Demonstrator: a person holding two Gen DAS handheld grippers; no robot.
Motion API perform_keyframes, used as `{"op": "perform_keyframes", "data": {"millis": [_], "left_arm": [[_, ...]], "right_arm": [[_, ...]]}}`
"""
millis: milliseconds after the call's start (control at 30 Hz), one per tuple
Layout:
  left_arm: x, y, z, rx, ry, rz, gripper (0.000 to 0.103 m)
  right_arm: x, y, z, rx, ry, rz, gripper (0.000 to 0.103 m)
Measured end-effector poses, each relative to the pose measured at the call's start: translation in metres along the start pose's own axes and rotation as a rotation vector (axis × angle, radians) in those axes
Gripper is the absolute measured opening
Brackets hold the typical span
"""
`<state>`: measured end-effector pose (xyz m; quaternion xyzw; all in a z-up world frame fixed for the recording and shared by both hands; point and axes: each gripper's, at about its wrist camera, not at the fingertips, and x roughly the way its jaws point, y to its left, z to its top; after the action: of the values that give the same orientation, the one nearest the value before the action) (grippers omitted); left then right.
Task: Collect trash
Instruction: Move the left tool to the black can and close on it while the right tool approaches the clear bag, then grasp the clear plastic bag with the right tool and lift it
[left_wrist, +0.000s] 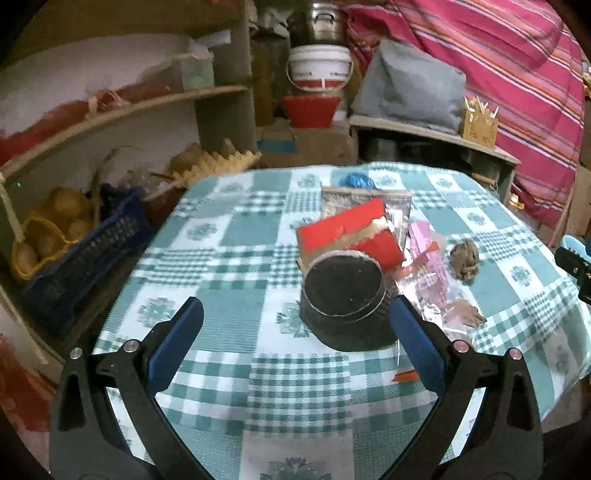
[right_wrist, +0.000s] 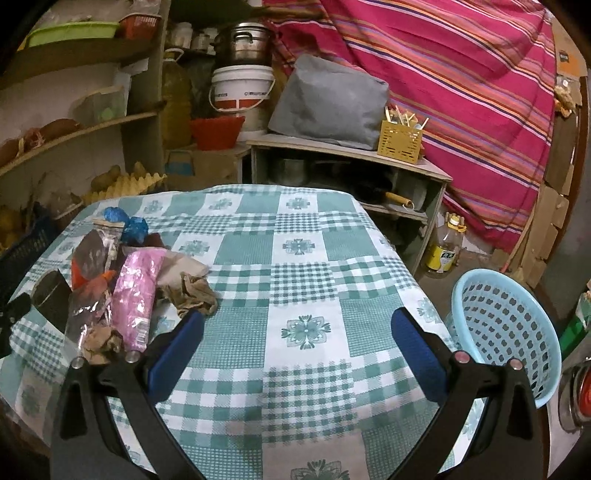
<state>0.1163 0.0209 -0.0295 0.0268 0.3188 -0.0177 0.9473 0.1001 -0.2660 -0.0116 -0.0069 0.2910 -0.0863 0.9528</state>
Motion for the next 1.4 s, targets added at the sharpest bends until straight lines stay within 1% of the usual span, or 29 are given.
{"op": "perform_keyframes", "data": {"millis": [100,167,267,367,500,600,667,700,733,767,800,833,933,1100,1167,1300,1333,1400], "left_arm": [[0.009,-0.004,-0.001,-0.004,0.005,0.004,0.098],[0.016,-0.005,0.0,-0.016,0.015,-0.007,0.098],[0.027,-0.007,0.002,-0.031,0.029,-0.051,0.098],[0.035,-0.014,0.003,-0.011,0.033,-0.044,0.098],[0.041,-0.021,0.006,0.022,0.022,-0.013,0.098],[0.047,-0.016,0.008,0.005,0.037,-0.028,0.098],[0.051,-0.012,0.008,-0.009,0.048,-0.053,0.097],[0.051,-0.011,0.009,-0.014,0.049,-0.068,0.093],[0.051,-0.011,0.009,-0.015,0.049,-0.084,0.085],[0.051,-0.012,0.009,-0.012,0.052,-0.111,0.08],[0.049,-0.013,0.009,-0.007,0.055,-0.14,0.069],[0.049,-0.014,0.009,-0.003,0.056,-0.15,0.067],[0.044,-0.016,0.006,0.02,0.051,-0.148,0.067],[0.022,-0.004,0.002,0.007,0.031,-0.16,0.067],[0.014,0.003,0.0,0.003,0.02,-0.15,0.067],[-0.001,0.019,-0.002,0.014,-0.018,-0.085,0.067],[-0.003,0.024,-0.003,0.014,-0.023,-0.062,0.067],[-0.003,0.033,-0.003,0.005,-0.018,-0.046,0.067]], "right_arm": [[-0.001,0.002,0.001,-0.012,-0.01,-0.01,0.099],[-0.001,0.003,0.001,-0.016,-0.012,-0.014,0.099],[0.0,0.004,0.001,-0.013,-0.006,-0.011,0.099],[0.0,0.004,0.002,-0.017,-0.005,-0.013,0.099],[0.003,0.006,0.002,-0.031,-0.007,-0.02,0.099],[0.005,0.01,0.001,-0.04,-0.004,-0.019,0.099],[0.006,0.012,0.001,-0.041,0.0,-0.009,0.099],[0.007,0.013,0.002,-0.04,0.001,-0.007,0.099],[0.007,0.014,0.002,-0.036,0.002,-0.004,0.099],[0.007,0.015,0.003,-0.033,0.002,-0.004,0.099],[0.007,0.017,0.004,-0.027,0.0,-0.002,0.099],[0.006,0.019,0.005,-0.018,-0.006,0.013,0.099],[0.003,0.027,0.006,-0.016,-0.022,0.038,0.099],[-0.001,0.054,0.004,-0.065,-0.032,0.088,0.099],[-0.003,0.066,0.004,-0.084,-0.031,0.105,0.099],[-0.006,0.091,0.004,-0.112,-0.028,0.158,0.099],[-0.007,0.096,0.003,-0.117,-0.028,0.166,0.099],[-0.008,0.109,0.003,-0.135,-0.024,0.189,0.099]]}}
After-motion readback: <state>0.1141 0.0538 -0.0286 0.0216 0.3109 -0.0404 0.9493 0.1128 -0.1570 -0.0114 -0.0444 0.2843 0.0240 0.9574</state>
